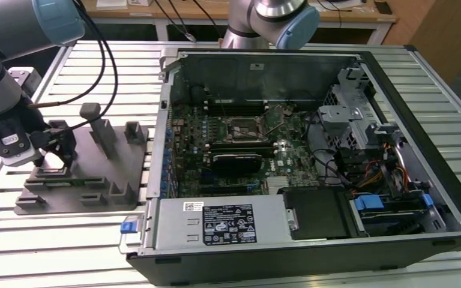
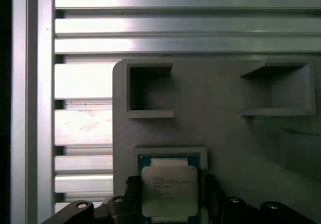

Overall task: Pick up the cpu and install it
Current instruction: 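Pick up the cpu and move it towards the insertion slot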

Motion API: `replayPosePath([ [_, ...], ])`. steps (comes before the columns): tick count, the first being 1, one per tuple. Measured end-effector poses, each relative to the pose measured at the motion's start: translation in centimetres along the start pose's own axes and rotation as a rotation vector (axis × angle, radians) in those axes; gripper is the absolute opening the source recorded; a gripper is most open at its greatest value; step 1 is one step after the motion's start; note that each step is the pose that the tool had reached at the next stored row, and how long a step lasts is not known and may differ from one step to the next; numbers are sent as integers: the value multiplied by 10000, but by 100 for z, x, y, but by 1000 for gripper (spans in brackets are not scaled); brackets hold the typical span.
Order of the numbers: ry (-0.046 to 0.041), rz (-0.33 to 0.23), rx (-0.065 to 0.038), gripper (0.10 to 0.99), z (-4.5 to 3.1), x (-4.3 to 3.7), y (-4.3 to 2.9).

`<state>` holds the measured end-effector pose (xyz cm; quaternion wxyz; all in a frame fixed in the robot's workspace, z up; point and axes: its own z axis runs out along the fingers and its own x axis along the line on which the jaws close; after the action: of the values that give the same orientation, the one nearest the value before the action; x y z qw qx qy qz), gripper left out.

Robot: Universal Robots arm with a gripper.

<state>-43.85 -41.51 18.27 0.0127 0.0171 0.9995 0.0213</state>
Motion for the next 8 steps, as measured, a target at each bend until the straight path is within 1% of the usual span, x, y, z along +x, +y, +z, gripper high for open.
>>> replayPosePath([
  [3,-1,0,-1,624,0,0,0],
  [5,2,0,1,608,-2,0,0],
  [6,1,0,1,545,-2,0,0],
  [8,0,0,0,541,-2,0,0],
])
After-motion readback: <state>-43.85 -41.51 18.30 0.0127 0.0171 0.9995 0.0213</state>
